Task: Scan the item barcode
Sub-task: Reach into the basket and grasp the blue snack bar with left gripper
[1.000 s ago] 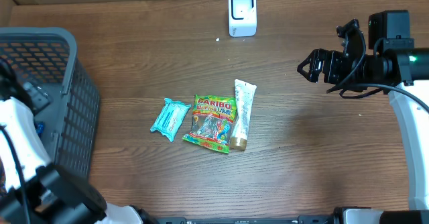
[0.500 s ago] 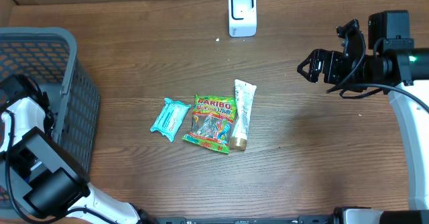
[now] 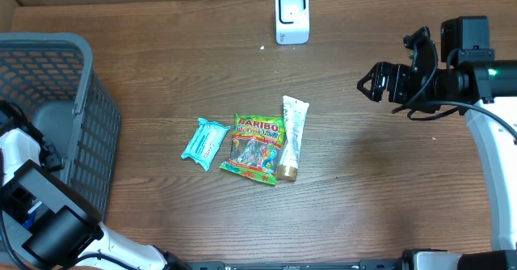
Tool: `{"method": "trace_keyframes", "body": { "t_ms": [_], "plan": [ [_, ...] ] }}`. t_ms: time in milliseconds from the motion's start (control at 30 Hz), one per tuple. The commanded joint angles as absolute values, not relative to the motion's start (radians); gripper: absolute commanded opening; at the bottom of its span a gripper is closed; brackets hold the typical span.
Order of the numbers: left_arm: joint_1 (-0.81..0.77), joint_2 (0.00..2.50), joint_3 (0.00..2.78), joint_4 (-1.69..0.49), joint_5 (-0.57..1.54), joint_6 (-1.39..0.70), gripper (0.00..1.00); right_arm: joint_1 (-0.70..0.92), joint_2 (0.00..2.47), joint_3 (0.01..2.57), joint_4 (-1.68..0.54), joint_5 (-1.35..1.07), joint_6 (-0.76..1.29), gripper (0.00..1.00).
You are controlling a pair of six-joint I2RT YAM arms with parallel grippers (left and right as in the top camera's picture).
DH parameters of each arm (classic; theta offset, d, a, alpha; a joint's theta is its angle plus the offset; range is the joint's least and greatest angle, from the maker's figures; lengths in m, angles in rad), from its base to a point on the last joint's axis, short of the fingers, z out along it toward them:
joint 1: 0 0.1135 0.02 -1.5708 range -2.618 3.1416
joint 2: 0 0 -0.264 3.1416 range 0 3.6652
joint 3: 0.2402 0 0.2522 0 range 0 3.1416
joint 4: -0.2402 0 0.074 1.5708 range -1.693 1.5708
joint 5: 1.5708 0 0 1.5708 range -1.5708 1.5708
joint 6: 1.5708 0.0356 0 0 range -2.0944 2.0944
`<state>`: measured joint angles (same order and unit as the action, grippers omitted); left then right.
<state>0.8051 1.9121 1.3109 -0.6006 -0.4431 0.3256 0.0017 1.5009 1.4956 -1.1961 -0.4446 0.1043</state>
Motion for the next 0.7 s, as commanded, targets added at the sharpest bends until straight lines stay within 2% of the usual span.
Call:
{"method": "trace_keyframes", "body": {
  "t_ms": [0, 100, 200, 233, 267, 467, 567, 667],
  "plan": [
    [0.81, 1.942, 1.304, -0.586, -0.417, 0.345, 0.69, 0.007, 1.499, 1.492, -1.191, -0.446, 0.105, 1.0],
    [0.82, 1.973, 1.304, -0.587, -0.372, 0.342, 0.61, 0.007, 1.499, 1.492, -1.187, -0.446, 0.105, 1.0],
    [0.822, 1.991, 1.304, -0.598, -0.239, 0.301, 0.18, 0.007, 1.499, 1.492, -1.169, -0.447, 0.105, 1.0],
    [0.822, 1.99, 1.304, -0.597, -0.228, 0.281, 0.07, 0.007, 1.499, 1.492, -1.168, -0.446, 0.105, 1.0],
    [0.819, 1.989, 1.304, -0.597, -0.228, 0.274, 0.04, 0.007, 1.499, 1.492, -1.169, -0.446, 0.105, 1.0],
    [0.776, 1.973, 1.321, -0.614, -0.145, 0.129, 0.04, 0.007, 1.499, 1.492, -1.158, -0.446, 0.105, 1.0],
    [0.73, 1.952, 1.422, -0.707, -0.068, 0.12, 0.04, 0.007, 1.499, 1.492, -1.156, -0.446, 0.104, 1.0],
    [0.688, 1.925, 1.586, -0.833, -0.065, -0.003, 0.04, 0.007, 1.499, 1.492, -1.157, -0.446, 0.104, 1.0]
  ]
}}
